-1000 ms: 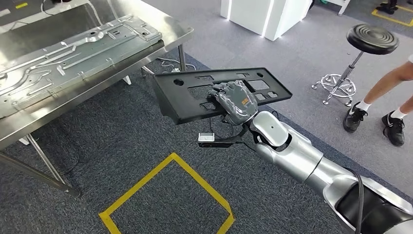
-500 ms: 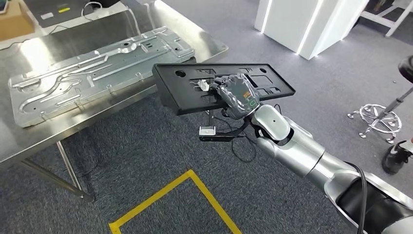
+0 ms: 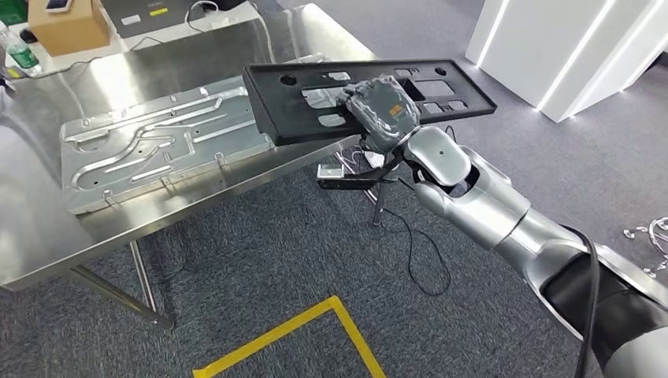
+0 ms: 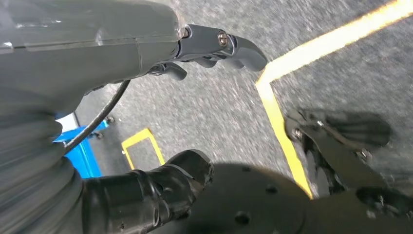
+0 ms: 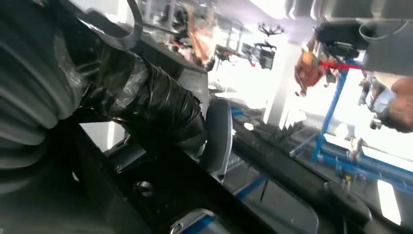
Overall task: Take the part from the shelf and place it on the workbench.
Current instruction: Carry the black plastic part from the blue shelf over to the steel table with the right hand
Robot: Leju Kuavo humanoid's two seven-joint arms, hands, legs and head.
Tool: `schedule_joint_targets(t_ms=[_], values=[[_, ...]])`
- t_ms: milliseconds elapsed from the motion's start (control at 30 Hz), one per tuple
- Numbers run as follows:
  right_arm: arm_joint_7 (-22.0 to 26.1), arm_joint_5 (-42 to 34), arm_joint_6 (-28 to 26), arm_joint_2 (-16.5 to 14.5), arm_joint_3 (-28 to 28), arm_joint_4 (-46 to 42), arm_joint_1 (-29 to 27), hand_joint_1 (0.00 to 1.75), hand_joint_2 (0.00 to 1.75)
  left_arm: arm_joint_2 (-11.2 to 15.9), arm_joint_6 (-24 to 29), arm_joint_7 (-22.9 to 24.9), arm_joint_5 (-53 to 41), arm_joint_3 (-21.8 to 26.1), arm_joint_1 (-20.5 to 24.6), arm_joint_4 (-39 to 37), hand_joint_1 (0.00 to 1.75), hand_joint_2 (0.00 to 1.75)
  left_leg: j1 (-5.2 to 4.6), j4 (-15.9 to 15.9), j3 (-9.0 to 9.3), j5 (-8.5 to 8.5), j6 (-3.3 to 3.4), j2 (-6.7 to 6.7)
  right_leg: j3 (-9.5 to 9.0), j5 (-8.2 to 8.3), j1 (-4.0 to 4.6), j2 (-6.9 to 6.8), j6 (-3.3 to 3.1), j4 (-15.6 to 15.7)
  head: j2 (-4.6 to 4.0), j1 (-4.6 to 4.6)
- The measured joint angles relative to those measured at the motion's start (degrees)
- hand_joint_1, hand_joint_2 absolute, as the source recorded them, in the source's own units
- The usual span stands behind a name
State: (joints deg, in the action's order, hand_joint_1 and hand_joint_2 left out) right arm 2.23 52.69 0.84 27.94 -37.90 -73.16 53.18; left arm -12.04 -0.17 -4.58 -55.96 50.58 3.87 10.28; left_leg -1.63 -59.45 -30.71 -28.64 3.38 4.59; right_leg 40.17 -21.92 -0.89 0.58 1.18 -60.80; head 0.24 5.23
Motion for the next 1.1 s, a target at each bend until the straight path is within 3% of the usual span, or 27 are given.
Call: schedule_joint_targets(t_ms=[67, 133, 200, 267, 300, 333, 400, 467, 500, 567, 633, 667, 800, 867, 1033, 1100], values=[[-1.0, 0.6, 0.8, -2.0, -1.3, 1.1, 2.3, 1.75, 1.75, 0.1, 0.0, 0.1, -0.1, 0.0, 0.2, 0.0, 0.00, 1.75, -0.09, -0.4, -0.11, -0.23, -0.64, -0.27, -0.53, 0.14, -0.11, -0.13, -0.75, 0.5, 0.02, 0.02], [-2.0, 1.0, 1.0, -4.1, -2.7, 2.6, 4.5, 1.75, 1.75, 0.2, 0.0, 0.2, -0.2, 0.0, 0.3, 0.1, 0.00, 1.75, 0.00, -3.2, -1.45, -0.73, -1.46, -1.81, -1.54, -0.09, -0.41, -0.38, -1.38, 1.3, 0.01, -0.01], [-2.5, 1.1, 0.9, -5.6, -4.0, 3.9, 6.0, 1.75, 1.75, 0.3, 0.0, 0.2, -0.3, 0.0, 0.4, 0.1, 0.00, 1.75, 0.68, -9.2, -5.10, -2.98, -2.53, -3.37, -2.33, -0.57, -0.49, -0.72, -1.79, 1.7, 0.00, -0.06], [-2.7, 1.1, 0.8, -6.7, -4.9, 4.8, 6.5, 1.75, 1.75, 0.3, 0.0, 0.2, -0.3, 0.0, 0.5, 0.1, 0.00, 1.75, 1.54, -13.8, -8.79, -5.05, -3.42, -3.91, -2.89, -1.19, -0.57, -1.04, -1.83, 1.7, 0.00, -0.07], [-2.7, 1.1, 0.8, -7.0, -5.4, 5.2, 6.5, 1.75, 1.75, 0.3, 0.0, 0.2, -0.4, 0.0, 0.5, 0.1, 0.00, 1.75, 1.91, -13.9, -9.61, -4.66, -3.79, -4.05, -3.26, -1.54, -0.66, -1.16, -1.72, 1.7, 0.00, -0.06], [-2.7, 1.1, 0.8, -7.4, -5.7, 5.5, 6.5, 1.75, 1.75, 0.3, 0.0, 0.2, -0.4, 0.0, 0.4, 0.1, 0.00, 1.75, 2.24, -12.1, -9.48, -2.90, -4.11, -4.16, -3.72, -1.90, -0.79, -1.27, -1.54, 1.6, 0.00, -0.07], [-2.8, 1.1, 0.7, -8.4, -6.5, 6.3, 6.8, 1.75, 1.75, 0.3, -0.2, 0.4, -0.7, 0.0, 0.3, 0.1, 0.00, 1.75, 2.70, -5.0, -7.30, 2.27, -4.62, -4.47, -4.71, -2.63, -1.07, -1.46, -0.99, 1.6, 0.00, -0.06], [-3.3, 1.4, 0.5, -10.1, -7.2, 7.9, 7.4, 1.75, 1.75, 0.3, -0.5, 0.8, -1.2, 0.0, 0.2, 0.1, 0.00, 1.75, 2.55, 0.1, -5.68, 4.20, -4.38, -4.91, -5.13, -3.05, -1.09, -1.50, -0.36, 1.5, 0.01, -0.06], [-3.6, 1.7, 0.2, -11.0, -7.6, 9.0, 7.6, 1.75, 1.75, 0.3, -0.6, 1.0, -1.5, 0.0, 0.3, 0.1, 0.00, 1.75, 2.41, 0.7, -5.42, 4.10, -4.01, -5.04, -5.20, -3.23, -0.96, -1.49, -0.04, 1.5, 0.01, -0.04], [-3.8, 2.3, -0.3, -12.8, -8.5, 11.2, 7.8, 1.75, 1.75, 0.3, -0.8, 1.2, -1.9, -0.1, 0.4, 0.1, 0.00, 1.75, 2.33, 0.9, -5.15, 4.71, -3.47, -5.00, -5.29, -3.49, -0.76, -1.48, -0.52, 1.4, 0.01, -0.01], [-3.7, 2.7, -0.8, -14.0, -9.4, 12.8, 7.8, 1.75, 1.75, 0.2, -0.9, 1.3, -2.1, -0.1, 0.5, 0.1, 0.00, 1.75, 2.34, 1.0, -5.05, 4.92, -3.45, -4.70, -5.55, -3.57, -0.74, -1.59, -1.65, 1.6, 0.00, -0.02], [-3.6, 2.9, -1.0, -14.6, -9.9, 13.6, 7.8, 1.75, 1.75, 0.2, -0.9, 1.4, -2.2, -0.1, 0.6, 0.1, 0.00, 1.75, 2.28, 1.0, -5.02, 4.88, -3.35, -4.49, -5.71, -3.58, -0.74, -1.73, -1.89, 1.7, 0.00, -0.03], [-3.4, 3.2, -1.3, -16.0, -12.0, 16.2, 7.4, 1.75, 1.75, 0.2, -1.0, 1.4, -2.7, -0.2, 0.6, 0.1, 0.00, 1.75, 2.19, 1.0, -4.95, 4.71, -2.81, -4.06, -6.30, -3.53, -0.75, -2.18, -1.86, 2.4, 0.00, -0.01], [-3.3, 3.2, -1.3, -16.3, -12.8, 16.9, 7.2, 1.75, 1.75, 0.2, -1.0, 1.3, -2.8, -0.2, 0.5, 0.1, 0.00, 1.75, 1.89, 0.9, -5.00, 4.55, -2.39, -4.07, -6.46, -3.33, -0.86, -2.24, -1.24, 2.8, 0.00, -0.02], [-3.2, 3.2, -1.2, -16.7, -14.3, 18.0, 6.8, 1.75, 1.75, 0.2, -1.0, 1.2, -2.8, -0.2, 0.5, 0.1, 0.00, 1.75, 1.41, 0.9, -4.87, 4.25, -1.05, -4.07, -6.87, -3.33, -1.52, -2.34, 2.11, 3.5, 0.00, -0.02], [-3.2, 3.2, -1.2, -16.7, -14.6, 18.3, 6.8, 1.75, 1.75, 0.2, -1.0, 1.2, -2.8, -0.2, 0.5, 0.1, 0.00, 1.75, 1.56, 1.5, -4.31, 4.34, -0.37, -4.08, -6.10, -4.57, -1.60, -2.00, 2.39, 1.7, 0.00, -0.01]])
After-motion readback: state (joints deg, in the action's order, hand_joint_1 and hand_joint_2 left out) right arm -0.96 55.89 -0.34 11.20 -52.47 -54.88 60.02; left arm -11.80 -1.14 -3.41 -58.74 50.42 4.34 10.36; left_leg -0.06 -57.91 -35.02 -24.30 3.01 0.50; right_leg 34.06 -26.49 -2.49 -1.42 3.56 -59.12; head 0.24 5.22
